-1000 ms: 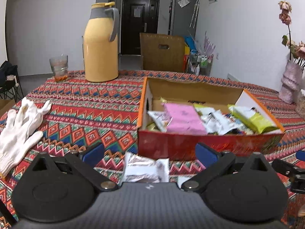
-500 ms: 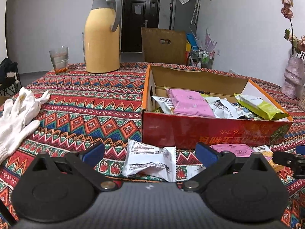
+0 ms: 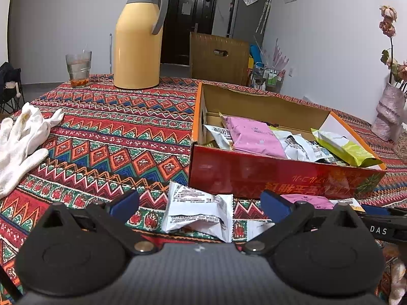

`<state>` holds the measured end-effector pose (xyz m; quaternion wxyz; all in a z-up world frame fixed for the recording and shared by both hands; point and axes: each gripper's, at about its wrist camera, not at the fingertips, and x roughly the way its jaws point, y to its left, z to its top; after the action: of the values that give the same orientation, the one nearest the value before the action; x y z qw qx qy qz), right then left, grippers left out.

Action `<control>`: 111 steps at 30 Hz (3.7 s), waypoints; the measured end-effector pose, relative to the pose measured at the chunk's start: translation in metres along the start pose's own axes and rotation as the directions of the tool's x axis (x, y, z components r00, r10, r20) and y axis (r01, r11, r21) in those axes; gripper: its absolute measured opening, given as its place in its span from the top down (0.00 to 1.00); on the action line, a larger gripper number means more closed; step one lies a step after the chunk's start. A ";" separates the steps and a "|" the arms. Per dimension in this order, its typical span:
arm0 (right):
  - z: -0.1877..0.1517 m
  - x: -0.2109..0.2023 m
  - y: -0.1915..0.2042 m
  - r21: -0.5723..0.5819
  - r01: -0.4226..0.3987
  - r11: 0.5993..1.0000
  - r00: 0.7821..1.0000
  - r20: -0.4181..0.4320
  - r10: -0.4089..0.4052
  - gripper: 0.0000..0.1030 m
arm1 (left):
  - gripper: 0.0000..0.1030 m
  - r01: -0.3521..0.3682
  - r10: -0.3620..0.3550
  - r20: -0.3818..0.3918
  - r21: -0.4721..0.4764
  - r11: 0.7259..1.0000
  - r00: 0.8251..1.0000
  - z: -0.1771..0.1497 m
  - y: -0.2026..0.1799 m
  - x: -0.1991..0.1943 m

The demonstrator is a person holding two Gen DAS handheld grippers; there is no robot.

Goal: Organize snacks
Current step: 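Grasp a pumpkin seed oat crisps packet with the right gripper, then grasp a white printed packet with the left gripper while the right gripper holds the crisps, then lower both held packets into the box and open both grippers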

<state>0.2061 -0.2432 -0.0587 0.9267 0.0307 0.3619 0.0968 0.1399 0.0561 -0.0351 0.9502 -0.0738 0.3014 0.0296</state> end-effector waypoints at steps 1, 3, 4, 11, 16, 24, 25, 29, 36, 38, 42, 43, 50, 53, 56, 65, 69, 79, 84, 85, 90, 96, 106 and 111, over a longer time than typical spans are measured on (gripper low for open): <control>-0.001 0.000 -0.001 0.005 -0.007 1.000 1.000 0.005 0.007 0.48 | 0.00 0.000 0.000 0.001 0.001 1.000 1.000 0.000 0.000 0.000; -0.003 -0.001 -0.002 0.005 -0.020 1.000 1.000 0.016 0.020 0.55 | 0.00 -0.001 0.001 0.001 0.004 1.000 1.000 0.000 -0.001 0.000; -0.004 -0.002 -0.001 -0.002 -0.019 1.000 1.000 0.020 0.019 0.56 | 0.00 -0.001 0.001 -0.001 0.004 1.000 1.000 0.000 -0.001 0.001; -0.009 -0.017 0.005 -0.042 -0.009 0.999 0.994 0.111 0.013 0.62 | 0.00 -0.009 0.009 -0.009 0.003 1.000 1.000 -0.001 -0.002 0.003; -0.008 -0.024 0.001 -0.031 -0.005 0.999 0.989 0.146 0.010 0.62 | 0.00 -0.027 0.027 -0.023 0.005 1.000 0.999 -0.001 -0.002 0.005; -0.010 -0.027 -0.001 -0.025 -0.025 0.999 0.986 0.163 0.029 0.62 | 0.00 -0.059 0.063 -0.111 0.043 0.997 0.992 0.007 -0.004 0.013; -0.010 -0.027 -0.001 -0.024 -0.028 0.999 0.986 0.165 0.032 0.62 | 0.00 -0.067 0.073 -0.124 0.052 0.996 0.990 0.008 -0.005 0.016; -0.011 -0.030 -0.002 -0.023 -0.037 0.999 0.984 0.175 0.040 0.62 | 0.00 -0.083 0.096 -0.181 0.079 0.993 0.979 0.012 -0.004 0.029; -0.011 -0.031 -0.002 -0.020 -0.044 0.999 0.982 0.184 0.047 0.61 | 0.00 -0.080 0.097 -0.227 0.086 0.993 0.969 0.013 -0.002 0.050; -0.011 -0.031 -0.002 -0.020 -0.044 0.999 0.982 0.183 0.047 0.61 | 0.00 -0.082 0.100 -0.240 0.086 0.993 0.965 0.011 -0.001 0.055; -0.011 -0.031 -0.002 -0.020 -0.044 0.999 0.982 0.184 0.047 0.61 | 0.00 -0.093 0.113 -0.232 0.094 0.991 0.966 0.007 -0.001 0.060; -0.011 -0.031 -0.002 -0.020 -0.043 0.999 0.982 0.183 0.046 0.61 | 0.00 -0.092 0.111 -0.230 0.095 0.991 0.967 0.007 -0.001 0.060; -0.012 -0.029 -0.001 -0.022 -0.040 0.999 0.983 0.177 0.043 0.61 | 0.00 -0.090 0.110 -0.205 0.104 0.990 0.973 0.004 -0.002 0.059; -0.012 -0.029 -0.001 -0.022 -0.040 0.999 0.984 0.174 0.043 0.61 | 0.06 -0.084 0.104 -0.198 0.111 0.990 0.975 0.003 -0.004 0.057; -0.012 -0.028 -0.001 -0.023 -0.041 0.999 0.984 0.174 0.044 0.61 | 0.23 -0.064 0.088 -0.180 0.132 0.989 0.980 0.000 -0.010 0.050; -0.012 -0.027 0.001 -0.028 -0.042 0.999 0.983 0.176 0.046 0.61 | 0.52 -0.028 0.054 -0.178 0.144 0.989 0.983 -0.002 -0.018 0.036; -0.013 -0.029 0.002 -0.034 -0.044 0.998 0.981 0.188 0.050 0.61 | 0.52 -0.022 0.045 -0.162 0.135 0.991 0.986 -0.004 -0.019 0.027; -0.018 -0.046 0.003 -0.061 -0.039 0.997 0.975 0.217 0.052 0.61 | 0.52 -0.001 0.011 -0.108 0.096 0.995 0.994 0.000 -0.019 -0.002; -0.021 -0.061 0.002 -0.070 -0.043 0.997 0.970 0.235 0.059 0.61 | 0.52 0.013 -0.009 -0.056 0.077 0.997 0.998 0.007 -0.021 -0.020; -0.021 -0.065 0.002 -0.073 -0.045 0.996 0.969 0.239 0.061 0.61 | 0.52 0.017 -0.013 -0.046 0.076 0.997 0.999 0.010 -0.022 -0.023; -0.018 -0.083 0.005 -0.088 -0.049 0.995 0.958 0.276 0.072 0.61 | 0.52 0.032 -0.033 0.001 0.072 0.997 0.999 0.022 -0.029 -0.033; -0.004 -0.096 0.011 -0.101 -0.051 0.994 0.943 0.324 0.081 0.61 | 0.52 0.052 -0.056 0.048 0.070 0.996 0.997 0.038 -0.041 -0.041; 0.035 -0.085 0.020 -0.111 -0.055 0.992 0.927 0.363 0.092 0.61 | 0.52 0.056 -0.063 0.095 0.075 0.996 0.994 0.061 -0.054 -0.036; 0.057 -0.071 0.019 -0.108 -0.048 0.993 0.927 0.366 0.084 0.61 | 0.52 0.051 -0.058 0.102 0.064 0.997 0.993 0.072 -0.058 -0.025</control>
<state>0.1907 -0.2384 0.0328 0.9748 0.0157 0.1745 0.1378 0.1662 0.0100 0.0450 0.9668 -0.0512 0.2502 -0.0019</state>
